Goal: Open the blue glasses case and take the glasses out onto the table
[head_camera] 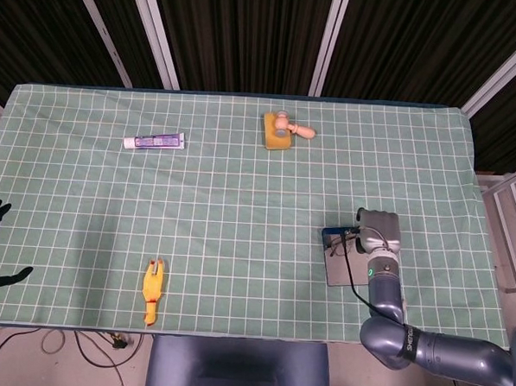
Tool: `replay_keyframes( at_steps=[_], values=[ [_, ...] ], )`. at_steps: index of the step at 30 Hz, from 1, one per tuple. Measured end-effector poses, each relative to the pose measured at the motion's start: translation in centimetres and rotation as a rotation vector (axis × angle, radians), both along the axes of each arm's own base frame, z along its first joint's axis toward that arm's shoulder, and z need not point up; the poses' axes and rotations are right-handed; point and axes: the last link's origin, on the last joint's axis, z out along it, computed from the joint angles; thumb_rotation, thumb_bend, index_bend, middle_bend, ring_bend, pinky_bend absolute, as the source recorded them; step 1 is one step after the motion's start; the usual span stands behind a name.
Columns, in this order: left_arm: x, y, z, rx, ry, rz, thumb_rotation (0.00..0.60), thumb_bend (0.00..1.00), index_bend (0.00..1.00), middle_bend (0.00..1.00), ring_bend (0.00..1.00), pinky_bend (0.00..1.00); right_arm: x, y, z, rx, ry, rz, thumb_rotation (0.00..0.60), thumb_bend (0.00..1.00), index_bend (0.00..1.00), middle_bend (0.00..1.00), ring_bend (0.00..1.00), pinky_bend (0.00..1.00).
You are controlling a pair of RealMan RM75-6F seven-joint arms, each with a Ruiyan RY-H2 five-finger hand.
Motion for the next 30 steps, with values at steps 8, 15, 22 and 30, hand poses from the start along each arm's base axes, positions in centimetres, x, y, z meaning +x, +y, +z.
replay_keyframes(
  at_steps=[8,15,22,30],
  values=[
    [0.0,0.1,-0.1,0.0,0.003,0.004,0.6,0.0,0.0,0.0,0.0,0.0,-1.1,-1.2,-0.6,0.004,-0.003,-0.01,0.6,0.44,0.38,0.93,1.0,0.91],
    [-0.1,0.1,-0.1,-0.001,0.004,0.008,0.6,0.0,0.0,0.0,0.0,0.0,-1.8,-1.3,-1.5,0.023,0.001,-0.033,0.6,0.44,0.39,0.93,1.0,0.91],
    [-0.1,0.2,-0.1,-0.001,0.002,0.01,0.6,0.0,0.0,0.0,0.0,0.0,-2.5,-1.3,-1.9,0.026,-0.001,-0.052,0.6,0.44,0.39,0.93,1.0,0.91],
    [-0.2,0.1,-0.1,0.0,0.001,0.014,0.6,0.0,0.0,0.0,0.0,0.0,-2.8,-1.4,-2.2,0.023,-0.005,-0.063,0.6,0.45,0.41,0.93,1.0,0.91]
  ],
)
